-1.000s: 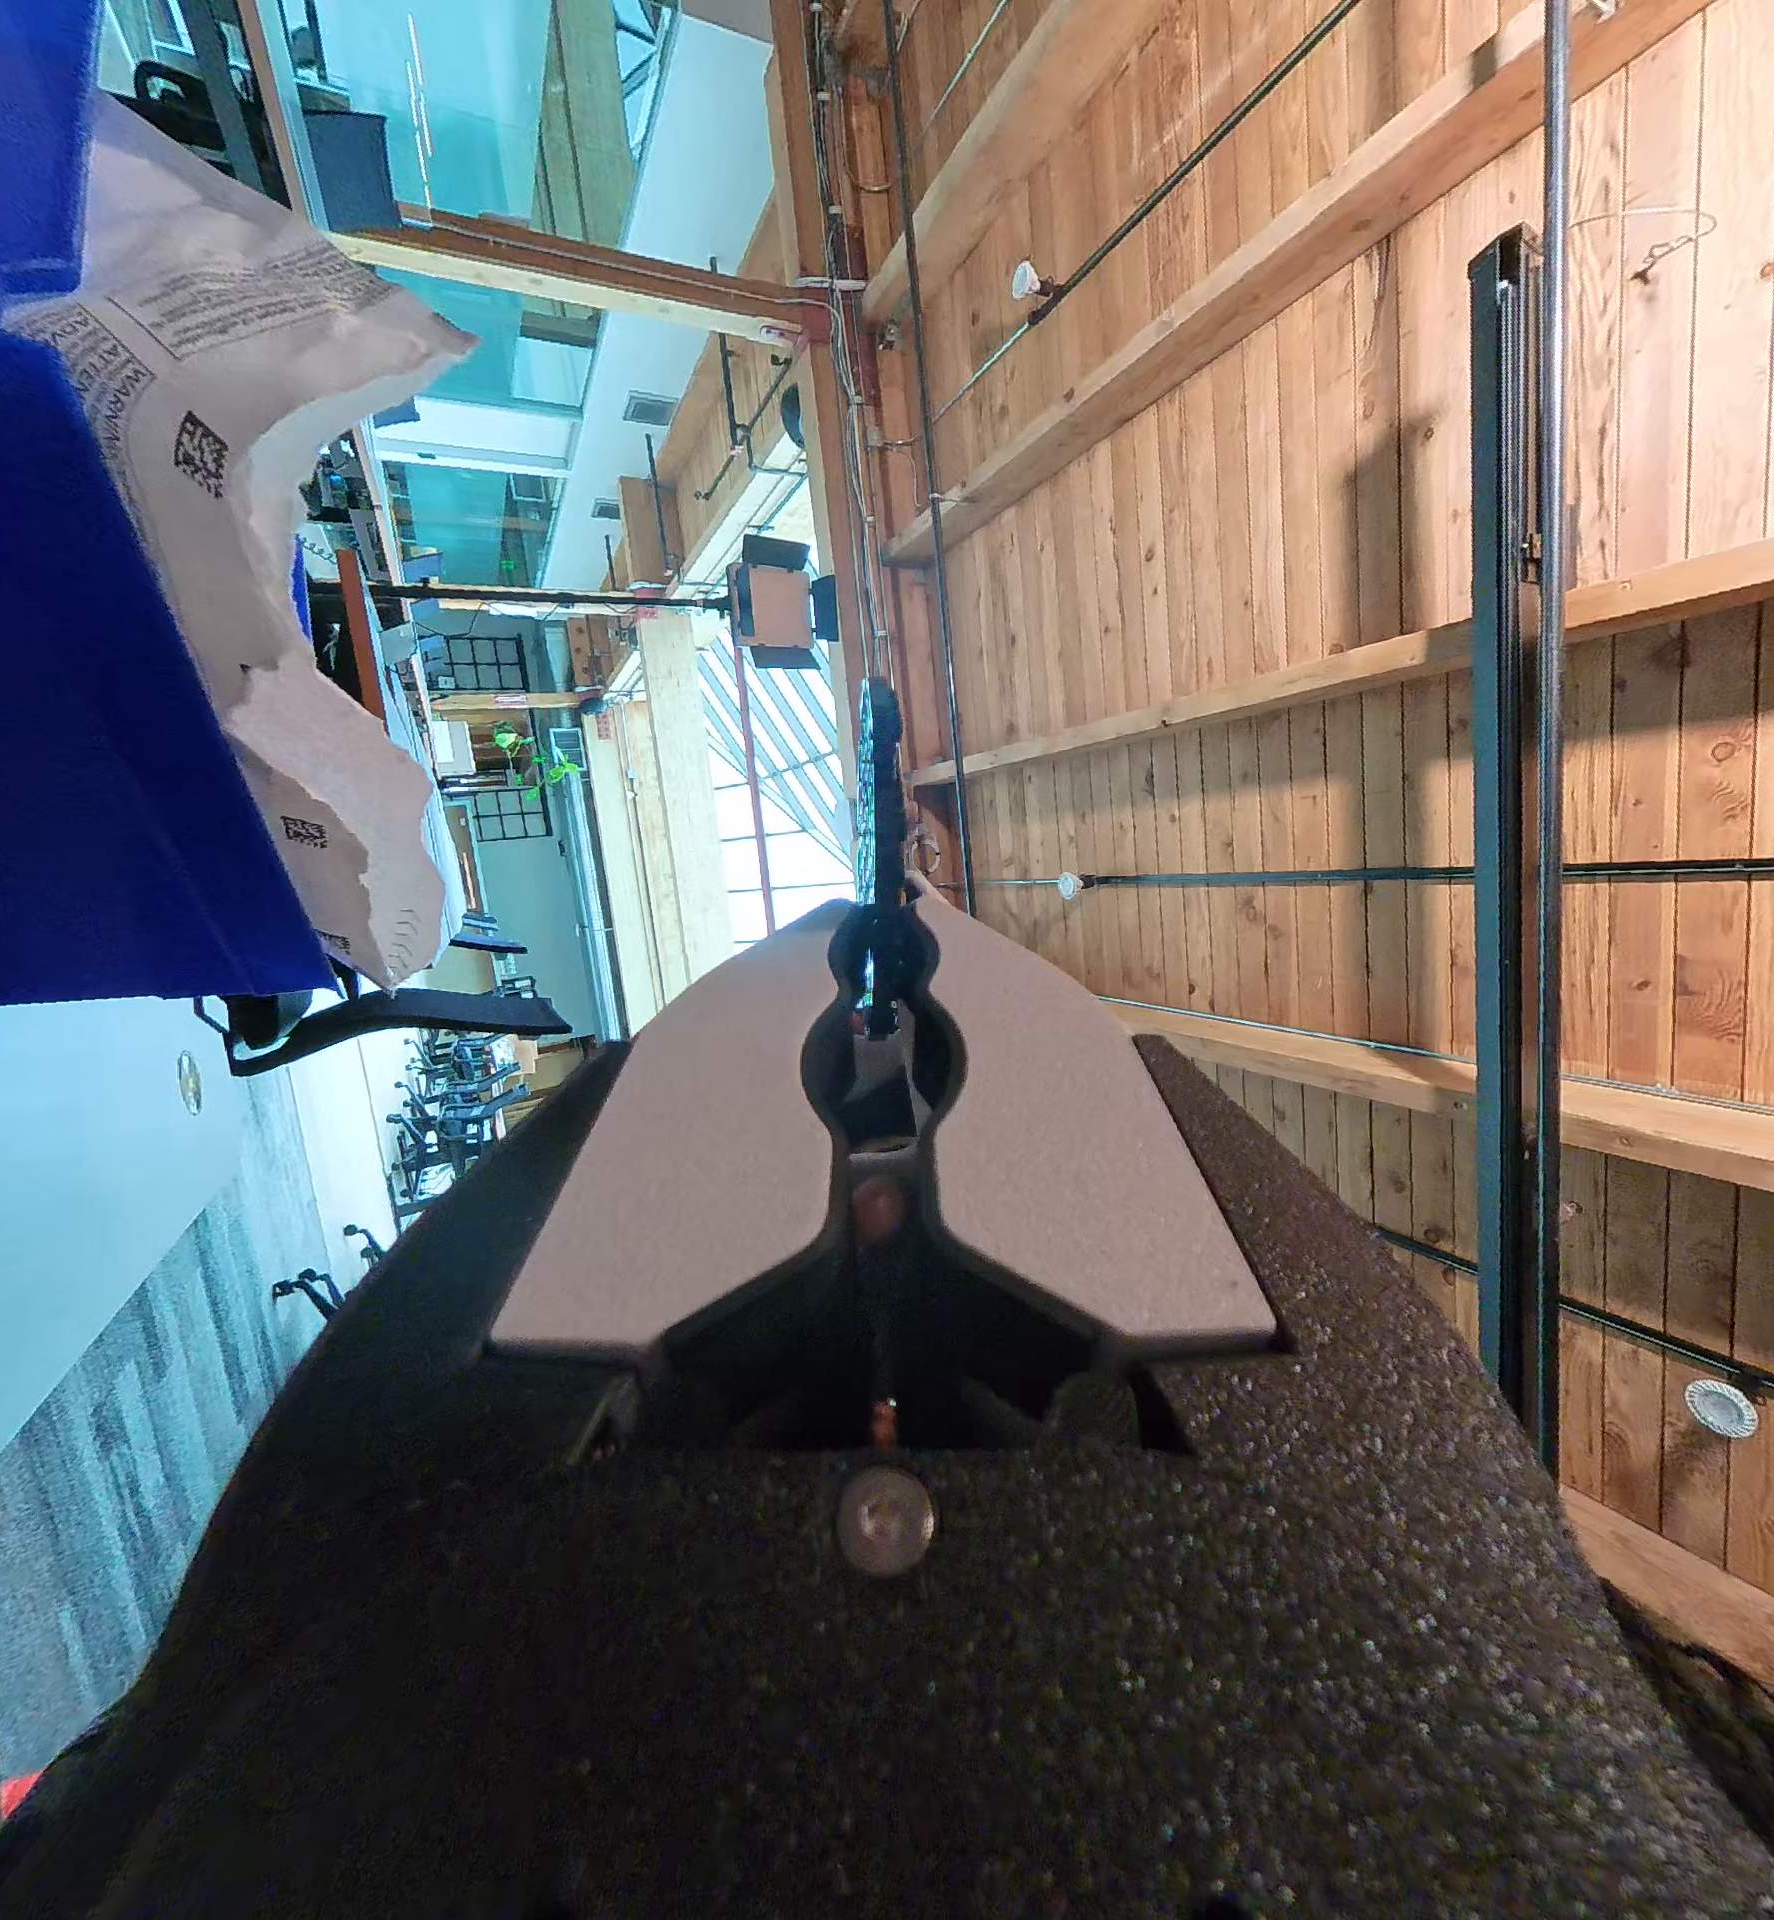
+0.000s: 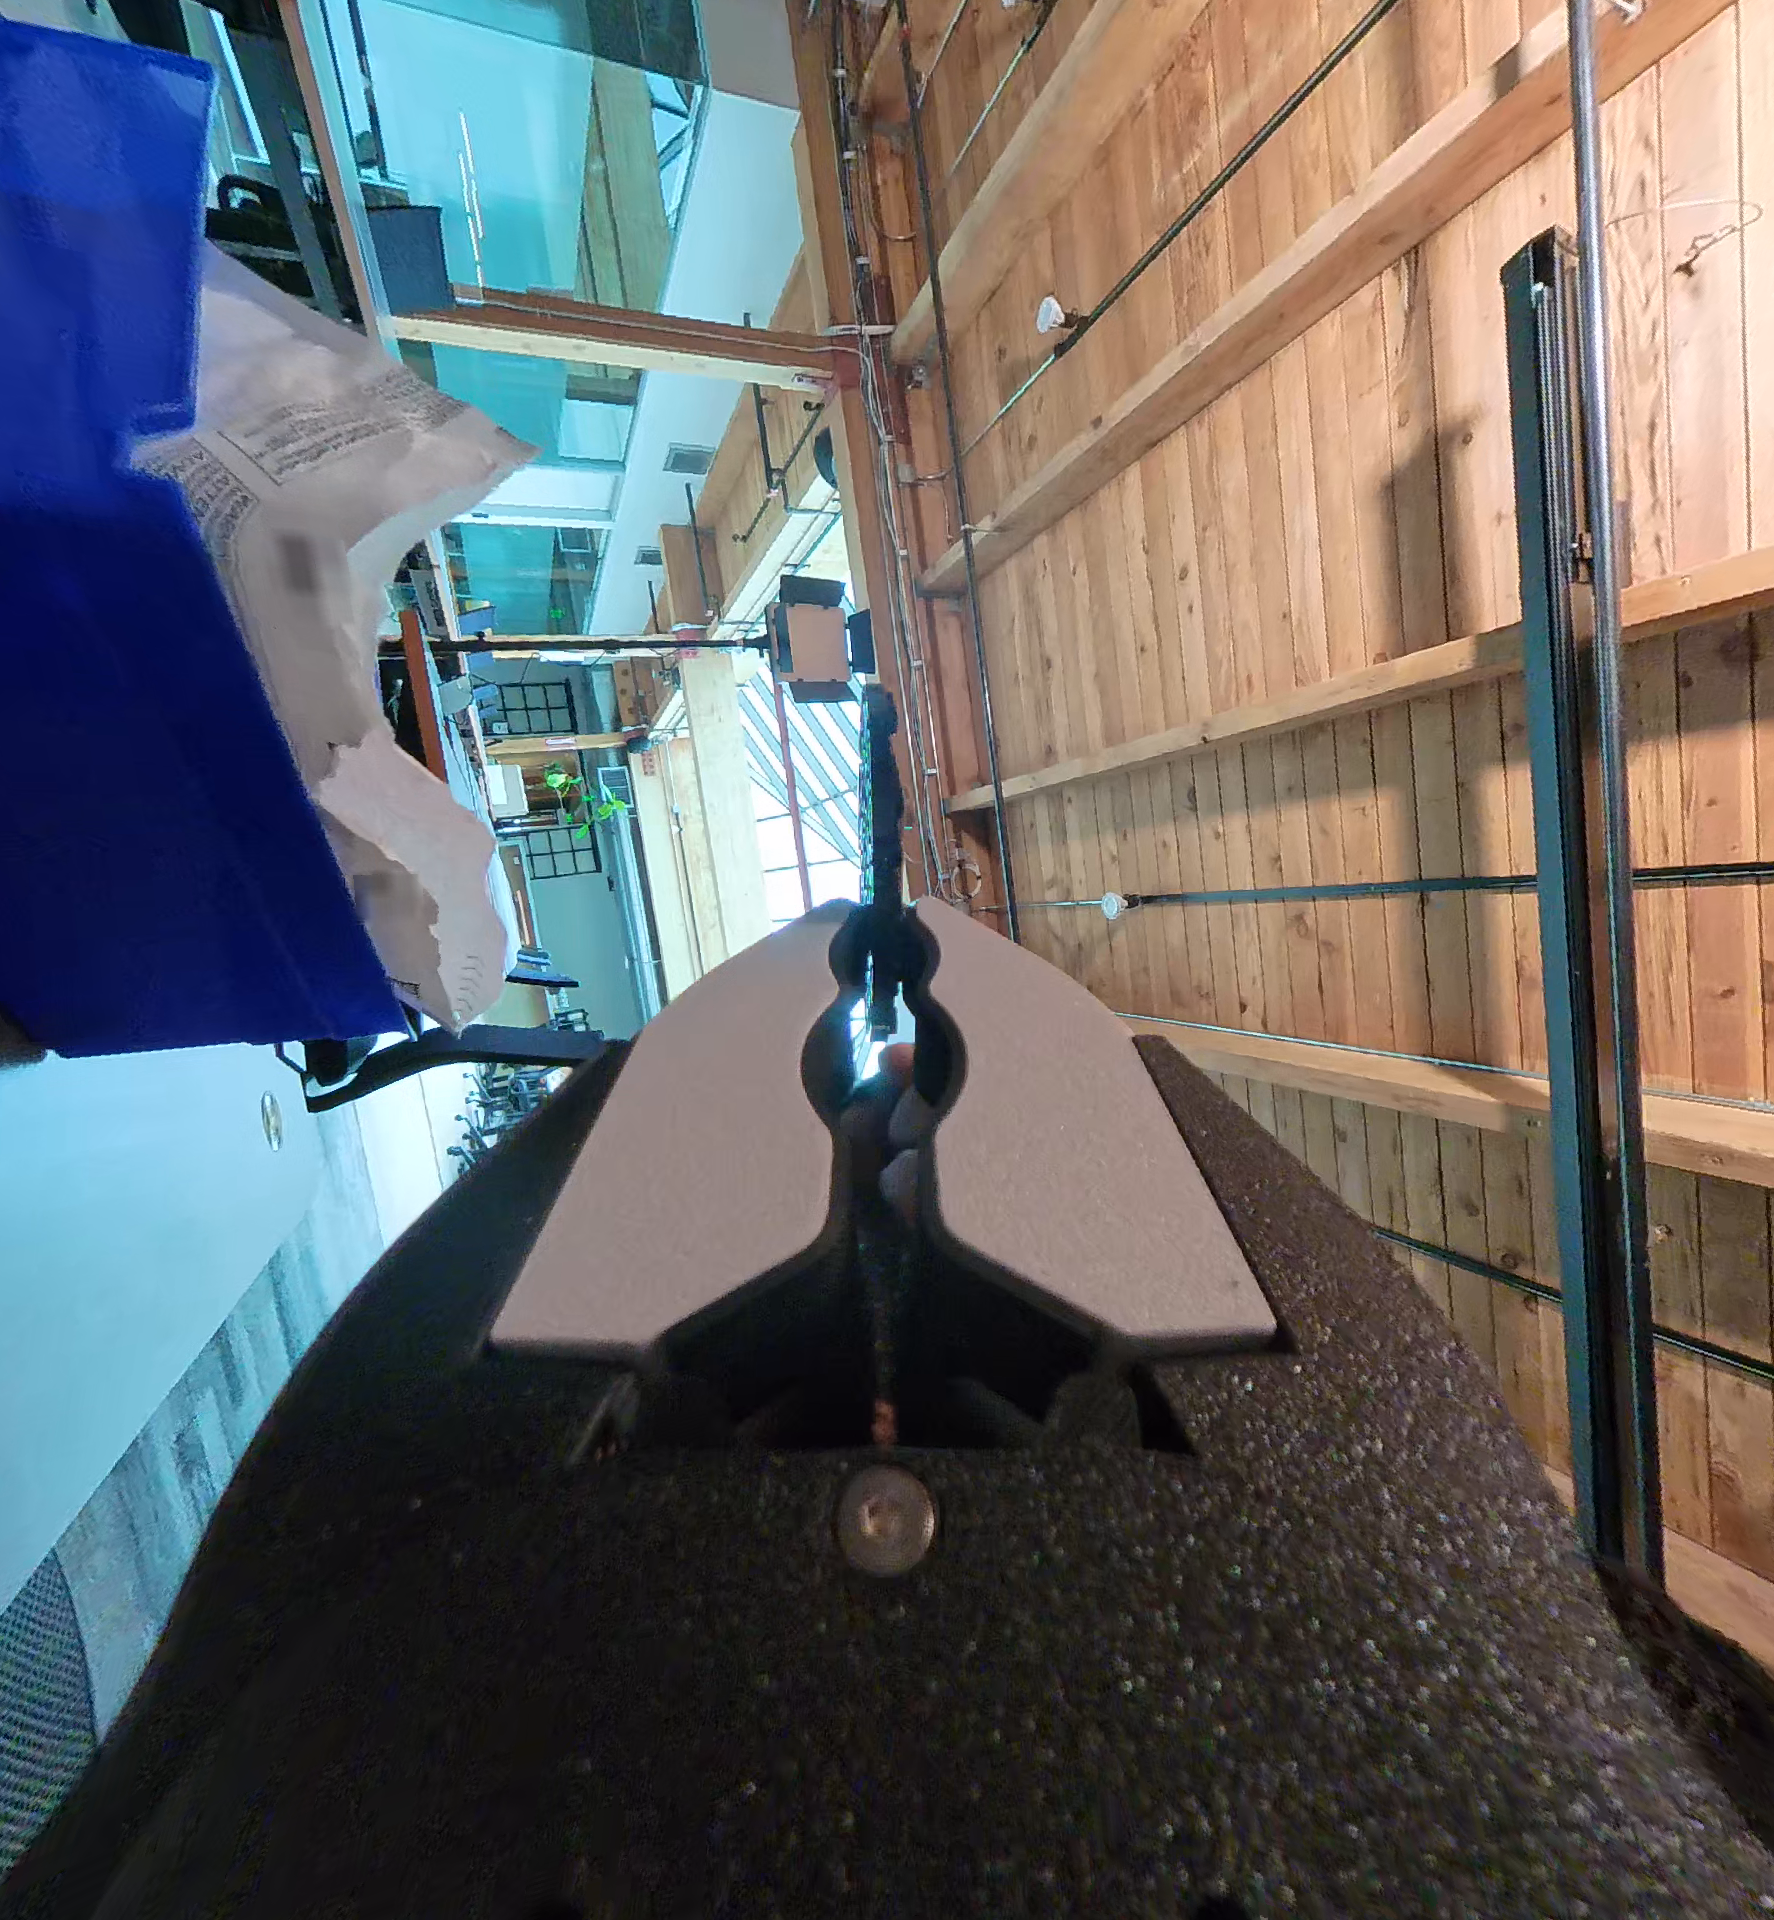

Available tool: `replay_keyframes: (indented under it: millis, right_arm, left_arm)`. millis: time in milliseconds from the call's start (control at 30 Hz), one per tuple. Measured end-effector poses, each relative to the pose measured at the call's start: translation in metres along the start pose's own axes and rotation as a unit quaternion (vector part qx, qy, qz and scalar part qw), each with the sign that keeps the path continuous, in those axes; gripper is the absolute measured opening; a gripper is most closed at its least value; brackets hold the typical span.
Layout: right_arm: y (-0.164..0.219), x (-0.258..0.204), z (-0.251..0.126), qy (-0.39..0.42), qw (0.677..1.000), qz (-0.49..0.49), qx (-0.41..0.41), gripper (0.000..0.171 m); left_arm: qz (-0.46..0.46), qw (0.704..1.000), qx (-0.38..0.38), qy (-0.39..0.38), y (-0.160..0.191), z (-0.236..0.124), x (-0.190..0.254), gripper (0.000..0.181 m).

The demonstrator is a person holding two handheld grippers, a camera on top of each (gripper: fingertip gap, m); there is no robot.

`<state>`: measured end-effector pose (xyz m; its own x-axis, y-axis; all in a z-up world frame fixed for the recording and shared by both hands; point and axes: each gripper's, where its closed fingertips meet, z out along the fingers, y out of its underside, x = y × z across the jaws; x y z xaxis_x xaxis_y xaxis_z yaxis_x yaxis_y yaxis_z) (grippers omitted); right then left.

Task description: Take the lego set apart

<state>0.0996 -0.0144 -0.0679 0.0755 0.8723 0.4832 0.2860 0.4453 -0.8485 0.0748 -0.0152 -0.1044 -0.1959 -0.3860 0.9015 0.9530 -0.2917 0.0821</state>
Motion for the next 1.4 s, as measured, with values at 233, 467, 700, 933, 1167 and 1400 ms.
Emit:
replay_keyframes:
  millis: [233,467,700,933,1167,1400]
  right_arm:
    - [0.014,-0.009,0.008,-0.069,0.997,0.022,-0.013,0.025]
    - [0.013,-0.016,0.023,-0.05,0.998,0.017,-0.021,0.017]
    - [0.003,-0.014,0.019,-0.033,0.999,0.025,0.005,0.015]
    - [-0.018,-0.016,0.005,-0.012,0.998,-0.001,0.056,0.016]
    - [-0.048,-0.006,-0.015,0.014,0.986,0.012,0.168,0.038]
    - [-0.052,-0.036,-0.006,-0.284,0.887,0.279,0.232,0.025]
  left_arm:
    - [0.021,1.0,-0.004,0.001,0.003,0.001,0.004,0.004]
    - [0.046,0.999,-0.002,0.004,0.007,0.002,0.008,0.005]
    - [0.141,0.99,0.011,0.01,0.011,0.001,0.019,0.005]
    - [0.32,0.946,0.032,0.023,0.024,0.002,0.044,0.005]
    - [0.398,0.91,0.049,0.108,0.023,-0.008,0.089,0.005]
    - [0.383,0.914,0.014,0.135,0.032,-0.013,0.093,0.004]
